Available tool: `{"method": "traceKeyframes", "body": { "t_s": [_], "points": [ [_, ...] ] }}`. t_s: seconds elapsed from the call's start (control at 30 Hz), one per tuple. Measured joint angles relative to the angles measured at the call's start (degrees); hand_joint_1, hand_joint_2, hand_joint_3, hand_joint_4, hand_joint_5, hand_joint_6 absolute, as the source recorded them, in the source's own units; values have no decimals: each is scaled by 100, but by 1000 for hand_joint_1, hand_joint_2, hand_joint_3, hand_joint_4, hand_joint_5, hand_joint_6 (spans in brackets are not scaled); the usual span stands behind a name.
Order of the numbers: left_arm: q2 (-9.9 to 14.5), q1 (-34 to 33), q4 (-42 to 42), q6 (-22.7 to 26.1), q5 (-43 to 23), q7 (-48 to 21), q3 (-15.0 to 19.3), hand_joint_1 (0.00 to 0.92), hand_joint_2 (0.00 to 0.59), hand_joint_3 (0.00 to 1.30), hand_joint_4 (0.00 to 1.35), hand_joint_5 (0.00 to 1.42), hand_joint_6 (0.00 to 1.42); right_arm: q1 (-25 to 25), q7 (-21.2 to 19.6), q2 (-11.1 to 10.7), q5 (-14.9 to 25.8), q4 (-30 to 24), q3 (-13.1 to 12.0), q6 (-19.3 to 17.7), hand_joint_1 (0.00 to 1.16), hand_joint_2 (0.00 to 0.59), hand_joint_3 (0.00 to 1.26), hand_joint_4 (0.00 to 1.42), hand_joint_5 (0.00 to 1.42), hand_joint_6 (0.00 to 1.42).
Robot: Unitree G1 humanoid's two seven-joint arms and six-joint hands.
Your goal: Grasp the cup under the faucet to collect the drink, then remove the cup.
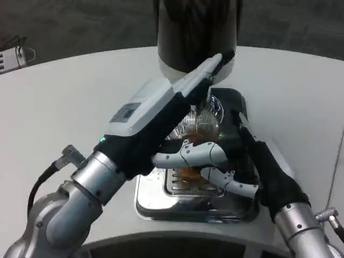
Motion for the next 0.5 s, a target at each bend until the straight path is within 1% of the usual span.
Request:
{"method": "traceKeyframes", "body": {
  "t_s": [0.1, 0.27, 0.5],
  "points": [
    [-160, 170, 103, -217, -1, 254, 107, 0, 88, 29, 0, 102, 179, -34, -8, 0, 31, 90, -9, -42, 717, 222, 0, 0, 0, 0],
    [-309, 415, 173, -528, 2, 510, 226, 0, 88, 40, 0, 120, 194, -76, -36, 8, 90, 163, -22, -98, 717, 222, 0, 0, 0, 0],
    [-323, 898, 86, -746, -7, 633, 565, 0, 85, 44, 0, 132, 209, -158, -53, 36, 142, 231, -25, -122, 717, 222, 0, 0, 0, 0]
  ]
}}
